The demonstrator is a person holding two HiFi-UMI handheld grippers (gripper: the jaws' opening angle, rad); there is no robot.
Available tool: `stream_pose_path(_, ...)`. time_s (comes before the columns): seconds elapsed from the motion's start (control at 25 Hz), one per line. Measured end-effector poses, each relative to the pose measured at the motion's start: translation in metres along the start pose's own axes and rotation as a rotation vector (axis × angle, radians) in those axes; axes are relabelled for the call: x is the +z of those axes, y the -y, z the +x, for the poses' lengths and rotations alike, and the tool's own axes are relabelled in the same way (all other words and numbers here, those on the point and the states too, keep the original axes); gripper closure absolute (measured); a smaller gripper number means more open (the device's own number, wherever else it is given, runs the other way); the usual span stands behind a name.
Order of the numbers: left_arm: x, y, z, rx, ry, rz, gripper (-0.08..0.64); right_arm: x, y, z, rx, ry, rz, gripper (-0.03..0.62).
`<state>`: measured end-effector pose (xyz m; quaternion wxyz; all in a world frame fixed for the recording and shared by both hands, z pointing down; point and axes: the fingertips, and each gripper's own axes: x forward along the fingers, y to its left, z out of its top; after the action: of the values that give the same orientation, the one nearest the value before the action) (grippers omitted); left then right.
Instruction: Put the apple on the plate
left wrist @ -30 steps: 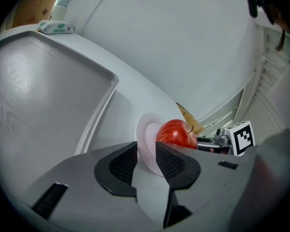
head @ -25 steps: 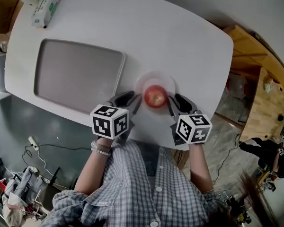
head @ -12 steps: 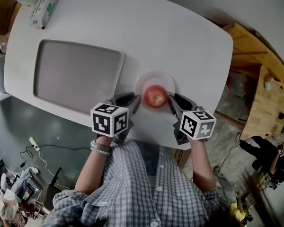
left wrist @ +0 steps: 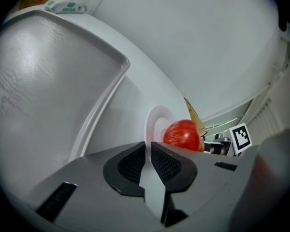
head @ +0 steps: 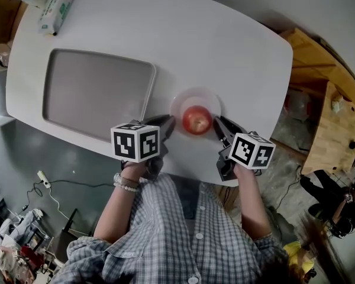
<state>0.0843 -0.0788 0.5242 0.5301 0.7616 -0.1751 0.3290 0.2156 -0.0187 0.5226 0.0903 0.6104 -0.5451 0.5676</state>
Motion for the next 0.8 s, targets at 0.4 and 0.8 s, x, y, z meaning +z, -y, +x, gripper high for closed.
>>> stream_pose_path(0.4, -0.0011, -0.0022, 0.0, 0.006, -0.016, -0.034, 0.523, -0.0007, -0.001, -0.0023, 0.004, -0.002, 0.062, 0.538)
stream_pose_path(0.8, -0.0012, -0.0026, -0.0018, 0.0, -0.03, -0.056, 0.523, 0.0014, -0.0051, -0.0041, 0.01, -0.013, 0.07, 0.541)
